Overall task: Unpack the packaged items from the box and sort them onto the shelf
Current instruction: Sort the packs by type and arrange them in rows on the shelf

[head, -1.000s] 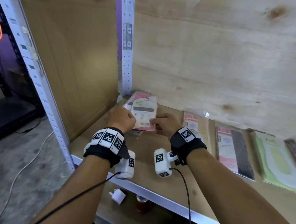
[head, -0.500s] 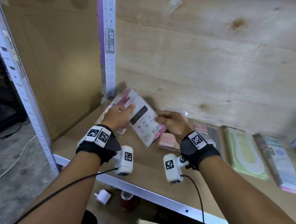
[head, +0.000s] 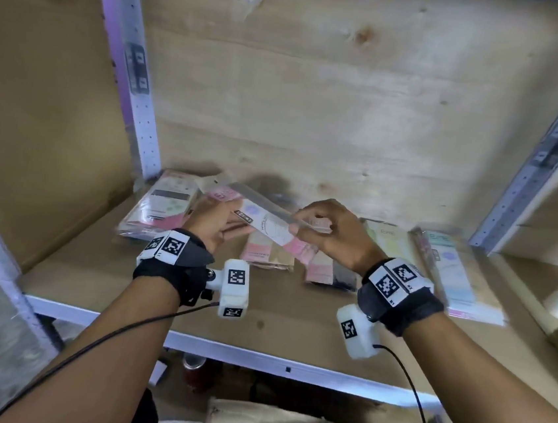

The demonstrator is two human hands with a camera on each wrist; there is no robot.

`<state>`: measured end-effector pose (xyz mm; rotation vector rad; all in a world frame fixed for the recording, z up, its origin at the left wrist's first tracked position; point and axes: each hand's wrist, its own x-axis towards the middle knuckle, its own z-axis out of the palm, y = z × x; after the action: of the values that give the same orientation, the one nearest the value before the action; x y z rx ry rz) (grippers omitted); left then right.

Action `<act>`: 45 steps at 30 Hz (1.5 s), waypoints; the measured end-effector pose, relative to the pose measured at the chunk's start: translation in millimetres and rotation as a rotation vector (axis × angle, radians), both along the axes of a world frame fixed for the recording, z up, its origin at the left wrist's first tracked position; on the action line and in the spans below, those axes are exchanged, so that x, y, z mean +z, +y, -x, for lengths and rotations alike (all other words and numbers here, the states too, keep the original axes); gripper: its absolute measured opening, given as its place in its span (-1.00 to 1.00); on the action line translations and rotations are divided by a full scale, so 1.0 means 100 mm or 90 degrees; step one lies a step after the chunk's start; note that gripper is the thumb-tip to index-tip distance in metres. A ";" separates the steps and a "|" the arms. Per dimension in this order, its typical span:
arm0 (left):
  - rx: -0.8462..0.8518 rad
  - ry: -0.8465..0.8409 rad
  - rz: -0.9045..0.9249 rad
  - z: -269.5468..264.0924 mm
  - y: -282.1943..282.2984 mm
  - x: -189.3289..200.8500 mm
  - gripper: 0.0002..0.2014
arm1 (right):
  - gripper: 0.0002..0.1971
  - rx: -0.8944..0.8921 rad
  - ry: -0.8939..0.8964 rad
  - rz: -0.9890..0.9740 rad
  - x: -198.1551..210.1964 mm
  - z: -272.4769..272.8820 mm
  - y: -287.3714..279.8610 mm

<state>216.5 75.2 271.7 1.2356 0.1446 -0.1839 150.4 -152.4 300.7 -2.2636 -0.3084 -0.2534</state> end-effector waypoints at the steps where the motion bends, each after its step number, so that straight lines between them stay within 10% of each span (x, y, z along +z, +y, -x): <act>1: -0.020 -0.007 -0.019 0.02 -0.06 -0.01 -0.75 | -0.76 -0.040 0.009 -0.011 -0.03 0.00 -0.11; 9: -0.211 -0.025 -0.072 0.11 -0.44 -0.13 -0.74 | -0.79 0.023 0.297 -0.275 -0.28 0.13 -0.62; 18: 0.046 -0.077 -0.179 0.05 -0.37 -0.07 -0.79 | -0.66 0.067 0.341 -0.240 -0.34 0.11 -0.85; 26: 0.009 -0.184 -0.572 -0.14 -0.64 -0.25 -0.48 | -0.62 0.034 0.353 -0.212 -0.44 0.19 -1.15; 37: -0.202 -0.105 -0.263 0.00 -0.66 -0.13 -0.40 | -0.53 0.042 0.322 -0.230 -0.48 0.23 -1.19; 45: -0.024 -0.026 -0.053 -0.17 -0.70 -0.31 -0.44 | -0.59 -0.029 0.300 -0.373 -0.50 0.16 -1.20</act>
<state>233.9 4.8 241.0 1.3240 0.0950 -0.1873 134.7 -272.8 251.0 -1.6822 0.0650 0.1558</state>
